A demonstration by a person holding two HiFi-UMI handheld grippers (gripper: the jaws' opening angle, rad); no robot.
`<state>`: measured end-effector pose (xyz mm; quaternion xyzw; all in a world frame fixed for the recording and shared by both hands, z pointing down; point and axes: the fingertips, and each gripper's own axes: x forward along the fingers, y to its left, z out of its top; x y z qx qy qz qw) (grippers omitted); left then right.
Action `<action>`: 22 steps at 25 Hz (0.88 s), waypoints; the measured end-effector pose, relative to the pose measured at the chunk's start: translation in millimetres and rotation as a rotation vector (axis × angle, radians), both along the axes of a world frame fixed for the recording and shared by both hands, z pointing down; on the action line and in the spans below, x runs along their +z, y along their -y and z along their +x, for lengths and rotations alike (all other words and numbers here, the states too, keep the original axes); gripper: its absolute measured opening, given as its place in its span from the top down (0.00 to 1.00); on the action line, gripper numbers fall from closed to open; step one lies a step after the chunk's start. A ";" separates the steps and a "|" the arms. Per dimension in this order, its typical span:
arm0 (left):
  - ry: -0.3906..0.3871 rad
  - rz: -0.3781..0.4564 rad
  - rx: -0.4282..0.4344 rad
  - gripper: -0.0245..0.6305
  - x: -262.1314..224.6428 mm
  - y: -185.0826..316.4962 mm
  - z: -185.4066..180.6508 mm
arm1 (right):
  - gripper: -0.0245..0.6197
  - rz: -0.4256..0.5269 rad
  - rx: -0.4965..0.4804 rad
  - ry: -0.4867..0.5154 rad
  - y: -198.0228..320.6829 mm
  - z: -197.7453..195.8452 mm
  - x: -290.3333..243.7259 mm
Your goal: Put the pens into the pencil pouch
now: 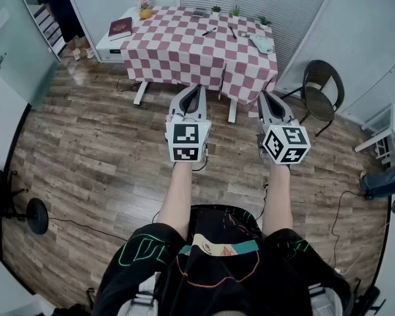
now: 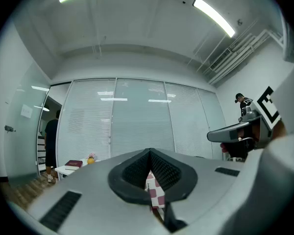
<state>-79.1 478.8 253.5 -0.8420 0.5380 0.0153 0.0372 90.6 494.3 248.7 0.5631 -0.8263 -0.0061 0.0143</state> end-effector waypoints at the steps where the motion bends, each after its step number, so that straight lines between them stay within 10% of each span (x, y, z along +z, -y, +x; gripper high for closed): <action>1: -0.005 -0.001 -0.002 0.96 0.4 3.2 -2.3 | 0.96 0.000 -0.009 -0.006 1.9 -3.4 1.0; 22: -0.047 -0.082 0.028 0.96 35.3 39.3 -33.6 | 0.96 -0.091 0.069 -0.083 19.1 -19.5 32.6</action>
